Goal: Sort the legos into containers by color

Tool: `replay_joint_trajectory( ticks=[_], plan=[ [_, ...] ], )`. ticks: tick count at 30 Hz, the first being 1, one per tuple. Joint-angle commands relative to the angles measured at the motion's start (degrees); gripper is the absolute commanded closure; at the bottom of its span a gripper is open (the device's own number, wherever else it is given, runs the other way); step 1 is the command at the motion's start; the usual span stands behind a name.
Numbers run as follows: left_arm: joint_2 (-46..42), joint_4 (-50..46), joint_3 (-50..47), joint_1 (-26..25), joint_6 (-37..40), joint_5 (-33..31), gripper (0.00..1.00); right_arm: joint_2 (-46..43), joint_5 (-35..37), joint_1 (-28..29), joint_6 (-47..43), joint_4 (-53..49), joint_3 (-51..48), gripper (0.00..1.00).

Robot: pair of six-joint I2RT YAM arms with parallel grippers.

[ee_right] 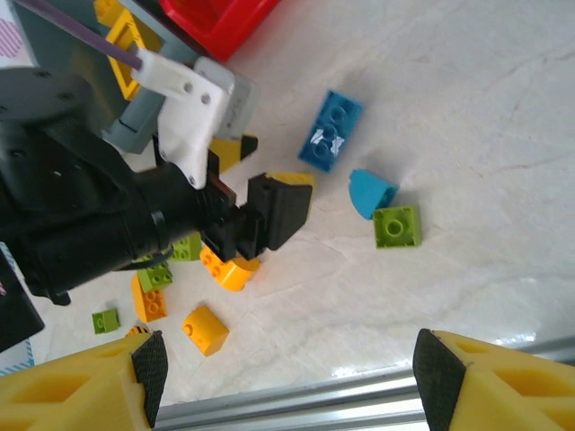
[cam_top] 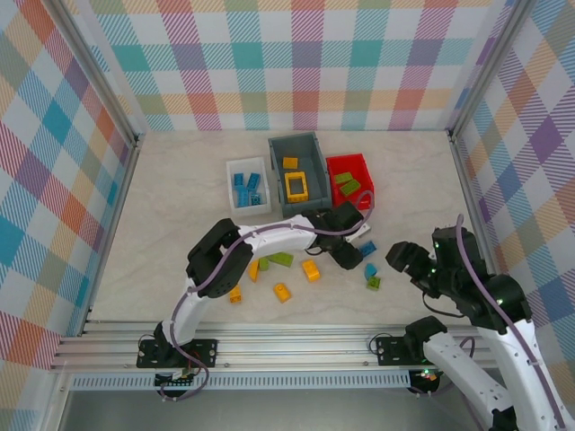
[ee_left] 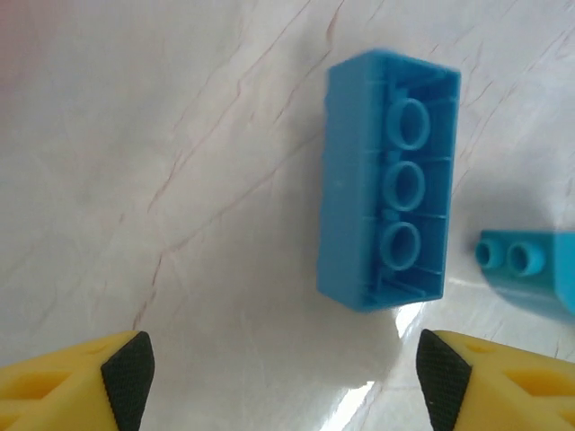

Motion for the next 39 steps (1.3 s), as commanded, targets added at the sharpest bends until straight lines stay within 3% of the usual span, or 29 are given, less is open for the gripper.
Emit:
replay_joint_trajectory(
  ticks=[1, 12, 25, 32, 39],
  plan=[
    [1.7, 0.9, 1.7, -0.4, 3.7, 2.1, 0.17, 0.9, -0.4, 0.0, 1.6, -2.6, 1.3, 0.26],
    [-4.2, 7.6, -0.6, -0.9, -0.6, 1.5, 0.15, 2.6, -0.1, 0.1, 0.2, -0.9, 1.7, 0.27],
    [11.2, -1.9, 18.3, -3.0, -1.6, -6.0, 0.17, -6.2, 4.9, 0.1, 0.8, 1.2, 4.2, 0.26],
    [16.7, -5.8, 24.9, -3.7, -2.1, -8.9, 0.20, -6.3, 4.7, 0.0, 0.7, 0.7, 5.1, 0.26],
    [17.9, -6.7, 25.6, -4.1, -2.3, -9.8, 0.50, -6.1, 4.2, 0.0, 0.7, 1.3, 4.2, 0.27]
  ],
)
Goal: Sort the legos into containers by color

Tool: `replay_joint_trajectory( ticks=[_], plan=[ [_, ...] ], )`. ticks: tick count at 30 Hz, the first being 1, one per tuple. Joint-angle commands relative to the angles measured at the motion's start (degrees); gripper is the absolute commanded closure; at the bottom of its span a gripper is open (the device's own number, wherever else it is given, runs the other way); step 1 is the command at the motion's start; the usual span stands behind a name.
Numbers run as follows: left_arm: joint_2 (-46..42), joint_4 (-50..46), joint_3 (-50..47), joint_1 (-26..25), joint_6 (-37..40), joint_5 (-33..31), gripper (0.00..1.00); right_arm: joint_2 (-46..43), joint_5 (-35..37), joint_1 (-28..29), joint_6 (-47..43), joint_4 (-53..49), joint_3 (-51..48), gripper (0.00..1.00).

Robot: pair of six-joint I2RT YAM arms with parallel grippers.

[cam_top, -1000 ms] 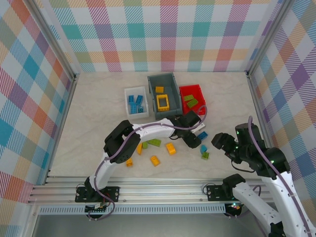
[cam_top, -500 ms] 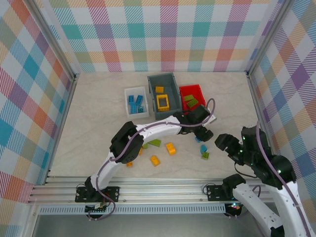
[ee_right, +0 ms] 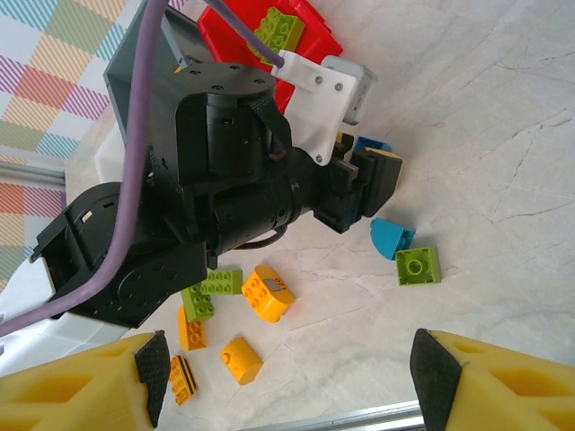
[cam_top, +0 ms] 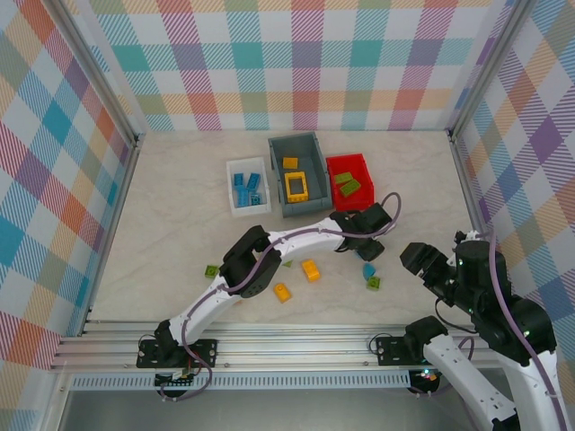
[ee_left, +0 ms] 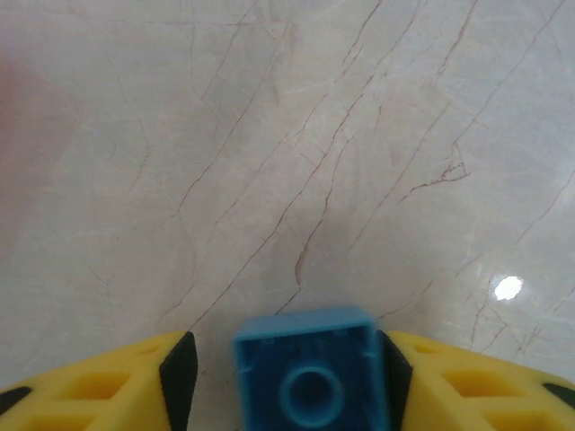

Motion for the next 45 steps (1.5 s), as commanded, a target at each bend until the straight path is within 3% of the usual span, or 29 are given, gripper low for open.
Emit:
replay_joint_trajectory(
  ticks=[1, 3, 11, 17, 20, 22, 26, 30, 35, 41, 45],
  plan=[
    [0.7, -2.3, 1.2, -0.6, -0.6, -1.9, 0.55, 0.2, 0.2, 0.1, 0.3, 1.3, -0.3, 0.27],
    [-0.2, -1.8, 0.6, -0.6, -0.8, -2.5, 0.63, 0.2, -0.2, 0.0, 0.0, 1.8, -0.6, 0.28],
    [-15.1, 3.2, -10.4, 1.3, -6.7, -7.9, 0.63, 1.0, -7.7, 0.0, -8.2, 10.8, -2.0, 0.29],
    [-32.1, 5.2, -25.7, 10.2, -14.6, -6.8, 0.63, 8.8, -21.5, 0.4, -17.5, 22.4, -2.3, 0.33],
    [-38.2, 5.9, -31.8, 16.7, -16.7, -5.3, 0.63, 13.9, -19.3, 5.9, -20.4, 27.0, -2.5, 0.33],
    [-40.5, 6.3, -34.5, 21.8, -17.7, -3.9, 0.63, 18.5, -14.7, 13.0, -22.2, 30.6, -2.3, 0.33],
    [-38.8, 6.2, -33.7, 30.5, -19.2, -1.3, 0.63, 28.8, -7.7, 25.6, -25.5, 41.5, -1.3, 0.32],
    [-33.1, 4.5, -28.8, 36.0, -20.3, -1.9, 0.64, 38.2, -1.8, 32.4, -28.9, 52.1, 0.1, 0.31],
    [-25.3, 1.3, -22.3, 40.3, -22.5, -3.4, 0.65, 46.4, 0.1, 34.3, -27.9, 57.8, 3.2, 0.31],
    [-19.6, -0.5, -17.4, 42.3, -23.0, -2.6, 0.62, 48.1, 0.3, 34.5, -26.6, 57.6, 3.0, 0.31],
    [-18.0, -1.7, -16.4, 42.4, -23.1, -2.6, 0.44, 47.9, 0.5, 34.4, -25.7, 57.2, 1.8, 0.30]
  ],
)
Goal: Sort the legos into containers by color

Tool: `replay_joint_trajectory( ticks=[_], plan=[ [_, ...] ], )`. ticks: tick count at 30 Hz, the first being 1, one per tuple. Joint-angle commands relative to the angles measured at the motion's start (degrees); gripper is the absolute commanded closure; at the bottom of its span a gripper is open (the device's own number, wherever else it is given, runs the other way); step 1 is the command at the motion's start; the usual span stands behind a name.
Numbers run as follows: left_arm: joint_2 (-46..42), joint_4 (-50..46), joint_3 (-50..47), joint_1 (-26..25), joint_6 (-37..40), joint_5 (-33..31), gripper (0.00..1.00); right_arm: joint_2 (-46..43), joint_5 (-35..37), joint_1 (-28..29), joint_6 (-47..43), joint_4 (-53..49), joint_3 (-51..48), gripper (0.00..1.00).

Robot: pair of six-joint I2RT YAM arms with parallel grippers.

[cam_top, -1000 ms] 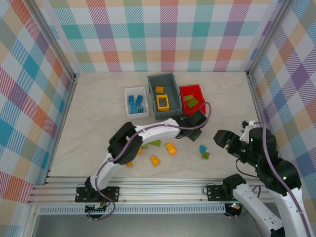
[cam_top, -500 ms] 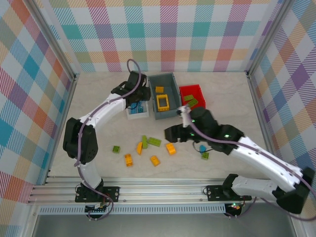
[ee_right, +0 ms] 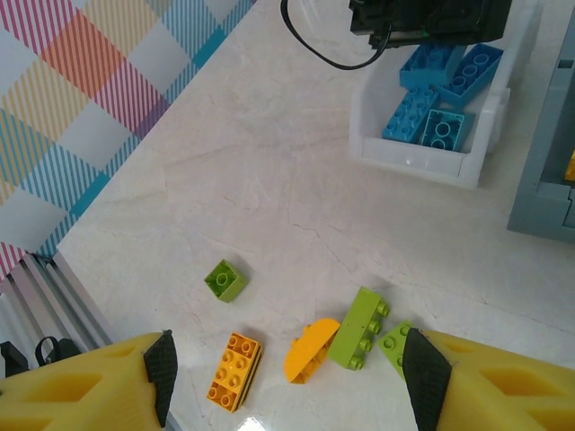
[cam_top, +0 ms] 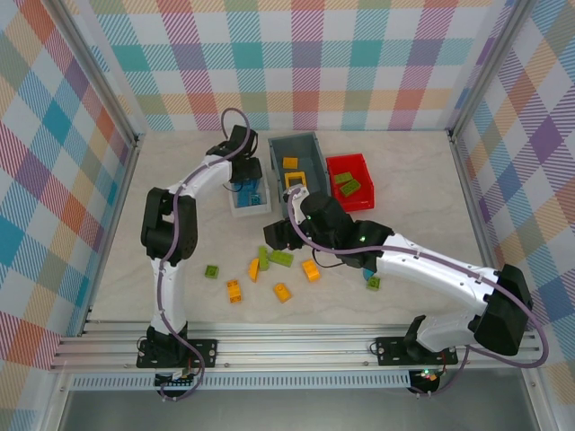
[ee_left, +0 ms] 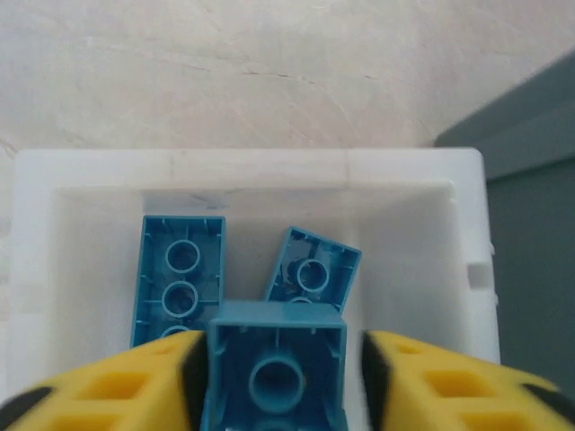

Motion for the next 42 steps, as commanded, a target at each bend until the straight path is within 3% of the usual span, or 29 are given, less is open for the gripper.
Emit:
replay_joint_trajectory(
  ticks=[1, 7, 12, 18, 26, 29, 33, 42],
  plan=[
    [0.4, -2.3, 1.6, 0.3, -0.9, 0.6, 0.41, -0.4, 0.8, 0.4, 0.7, 2.0, 0.4, 0.30],
    [-8.3, -1.7, -2.7, 0.2, -2.7, 1.7, 0.35, 1.7, -2.5, 0.5, -1.3, 0.4, 0.3, 0.29],
    [-23.6, -5.2, -9.1, 0.2, -7.7, -1.3, 0.34, 10.3, -7.2, 6.1, -12.6, -2.5, 5.3, 0.28],
    [-48.7, -17.4, -22.1, 0.2, -18.8, -10.5, 0.34, 24.6, -14.5, 9.2, -22.1, -5.4, 13.6, 0.24],
    [-81.7, -37.5, -35.5, 0.2, -29.8, -18.8, 0.32, 42.9, -10.7, 10.0, -28.9, -13.4, 29.8, 0.18],
    [-90.3, -43.8, -37.0, 0.2, -32.9, -17.8, 0.34, 47.8, -8.7, 10.3, -29.9, -15.6, 35.0, 0.17],
    [-96.5, -50.0, -35.7, 0.2, -34.6, -15.7, 0.36, 52.8, -7.2, 10.5, -30.5, -18.3, 41.2, 0.16],
    [-99.6, -56.5, -30.1, 0.2, -35.9, -13.8, 0.38, 61.3, -4.0, 11.4, -31.0, -22.0, 50.7, 0.21]
  ],
)
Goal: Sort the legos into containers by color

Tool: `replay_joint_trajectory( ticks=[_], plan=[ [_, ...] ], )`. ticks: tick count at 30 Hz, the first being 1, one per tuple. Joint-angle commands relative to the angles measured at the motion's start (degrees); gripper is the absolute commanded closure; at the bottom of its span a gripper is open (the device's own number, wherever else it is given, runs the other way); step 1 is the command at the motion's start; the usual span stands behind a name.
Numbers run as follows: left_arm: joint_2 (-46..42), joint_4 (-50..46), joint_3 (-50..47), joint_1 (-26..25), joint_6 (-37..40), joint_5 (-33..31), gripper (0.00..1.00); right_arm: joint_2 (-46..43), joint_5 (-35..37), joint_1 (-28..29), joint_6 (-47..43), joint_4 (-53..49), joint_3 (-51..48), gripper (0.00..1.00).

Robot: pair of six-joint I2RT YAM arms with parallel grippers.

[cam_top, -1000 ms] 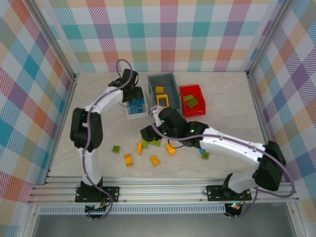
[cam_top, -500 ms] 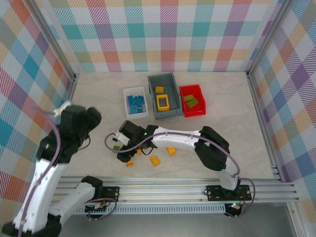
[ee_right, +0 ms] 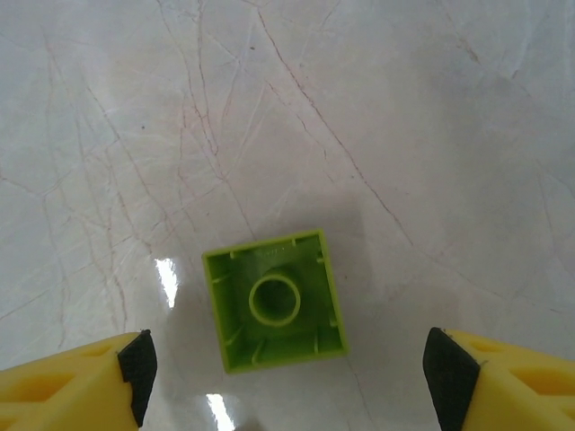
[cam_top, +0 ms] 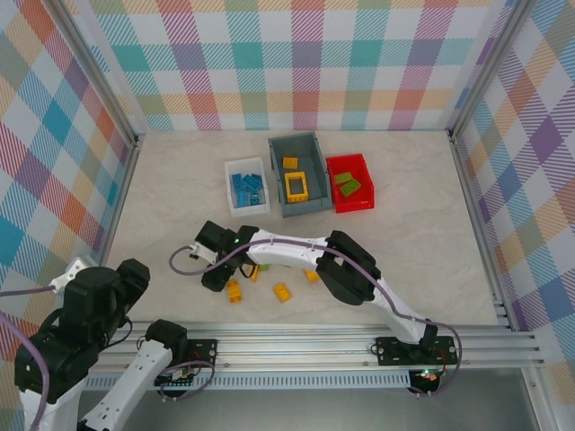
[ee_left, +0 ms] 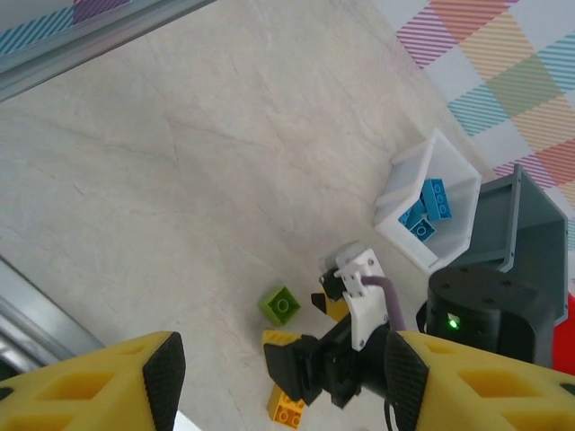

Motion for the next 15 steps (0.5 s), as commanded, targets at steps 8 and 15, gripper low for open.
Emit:
replay_joint_trajectory(
  ticks=[8, 15],
  plan=[
    [-0.6, -3.4, 2.0, 0.2, -1.1, 1.0, 0.39, 6.1, 4.0, 1.6, -0.5, -4.8, 8.3, 0.40],
    [-0.6, -2.8, 1.7, 0.2, -0.7, 1.2, 0.40, 4.5, 4.1, 1.9, 0.8, -3.7, 7.6, 0.58]
  ],
)
